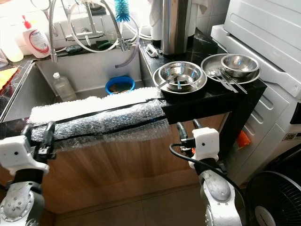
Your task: Kitchen organization
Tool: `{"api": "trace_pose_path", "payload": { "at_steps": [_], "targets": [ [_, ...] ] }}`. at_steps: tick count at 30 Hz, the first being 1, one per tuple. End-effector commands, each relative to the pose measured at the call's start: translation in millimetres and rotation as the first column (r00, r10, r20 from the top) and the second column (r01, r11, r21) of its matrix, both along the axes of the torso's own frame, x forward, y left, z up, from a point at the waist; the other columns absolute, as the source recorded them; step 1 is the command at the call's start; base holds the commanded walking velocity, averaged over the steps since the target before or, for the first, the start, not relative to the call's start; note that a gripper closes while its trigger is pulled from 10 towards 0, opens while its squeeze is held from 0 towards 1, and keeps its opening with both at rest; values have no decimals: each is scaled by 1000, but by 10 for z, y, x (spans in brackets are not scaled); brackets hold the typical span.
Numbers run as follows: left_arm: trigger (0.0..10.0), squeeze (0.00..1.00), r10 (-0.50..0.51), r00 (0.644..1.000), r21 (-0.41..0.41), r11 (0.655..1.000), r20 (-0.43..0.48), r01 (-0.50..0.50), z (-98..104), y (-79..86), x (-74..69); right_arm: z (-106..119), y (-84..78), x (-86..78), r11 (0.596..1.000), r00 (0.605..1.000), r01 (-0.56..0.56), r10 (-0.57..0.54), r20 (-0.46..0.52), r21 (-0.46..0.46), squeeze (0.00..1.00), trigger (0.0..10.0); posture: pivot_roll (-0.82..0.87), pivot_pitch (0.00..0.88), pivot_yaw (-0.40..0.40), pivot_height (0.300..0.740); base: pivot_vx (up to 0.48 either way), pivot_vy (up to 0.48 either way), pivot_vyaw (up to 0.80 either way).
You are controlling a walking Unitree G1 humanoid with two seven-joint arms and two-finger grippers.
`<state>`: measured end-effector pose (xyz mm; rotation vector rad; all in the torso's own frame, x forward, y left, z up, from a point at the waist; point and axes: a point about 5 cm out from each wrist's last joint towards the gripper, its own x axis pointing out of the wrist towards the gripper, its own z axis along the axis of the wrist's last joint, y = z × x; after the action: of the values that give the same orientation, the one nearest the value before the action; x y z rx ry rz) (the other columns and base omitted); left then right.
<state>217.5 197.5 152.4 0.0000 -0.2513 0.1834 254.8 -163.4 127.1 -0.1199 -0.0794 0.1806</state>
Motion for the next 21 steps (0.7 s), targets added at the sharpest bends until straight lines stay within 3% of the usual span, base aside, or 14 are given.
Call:
{"api": "trace_pose_path", "payload": {
  "at_steps": [1, 3, 4, 6, 7, 8, 18, 19, 20, 21],
  "targets": [
    [10000, 0, -24, 1000, -13, 1000, -2, 24, 18, -43, 43, 80, 105, 28, 999, 998, -52, 52, 30, 3, 1000, 10000, -152, 0, 82, 740, 0, 0, 0],
    [10000, 0, -39, 999, -14, 999, -5, 39, 28, -72, 69, 96, 128, 41, 998, 998, -61, 61, 36, -1, 1000, 10000, -152, 0, 82, 740, 0, 0, 0],
    [10000, 0, -56, 998, -4, 998, 3, 56, 55, -110, 112, 114, 163, 72, 997, 996, -74, 74, 44, -4, 0, 10000, -151, 0, 82, 740, 0, 0, 0],
    [10000, 0, -73, 997, 3, 997, 12, 73, 81, -142, 146, 125, 199, 95, 996, 995, -87, 88, 50, -5, 0, 10000, -150, 0, 82, 740, 0, 0, 0],
    [10000, 796, -87, 996, 5, 996, 18, 87, 96, -164, 159, 131, 228, 107, 995, 994, -99, 99, 54, -2, 0, 10000, -150, 0, 84, 740, 0, 0, 0],
    [10000, 1000, -95, 995, 5, 996, 20, 95, 104, -176, 165, 138, 241, 112, 995, 993, -105, 104, 57, -1, 0, 10000, -150, 0, 84, 740, 0, 0, 0],
    [10000, 1000, -145, 989, 9, 989, 26, 144, 132, -229, 224, 171, 333, 206, 991, 988, -134, 134, 76, -8, 0, 10000, -150, 0, 101, 740, 0, 0, 0],
    [10000, 1000, -151, 988, 9, 989, 24, 151, 126, -242, 239, 192, 356, 231, 989, 986, -145, 145, 86, -8, 94, 10000, -152, 0, 105, 740, 0, 0, 0],
    [10000, 1000, -151, 988, 9, 989, 24, 151, 126, -242, 239, 192, 356, 231, 989, 986, -145, 145, 86, -8, 94, 10000, -152, 0, 105, 740, 0, 0, 0],
    [10000, 1000, -157, 987, 7, 988, 20, 157, 108, -256, 244, 206, 368, 244, 988, 984, -151, 151, 92, 1, 1000, 10000, -152, 0, 105, 740, 0, 0, 0]
  ]
}}
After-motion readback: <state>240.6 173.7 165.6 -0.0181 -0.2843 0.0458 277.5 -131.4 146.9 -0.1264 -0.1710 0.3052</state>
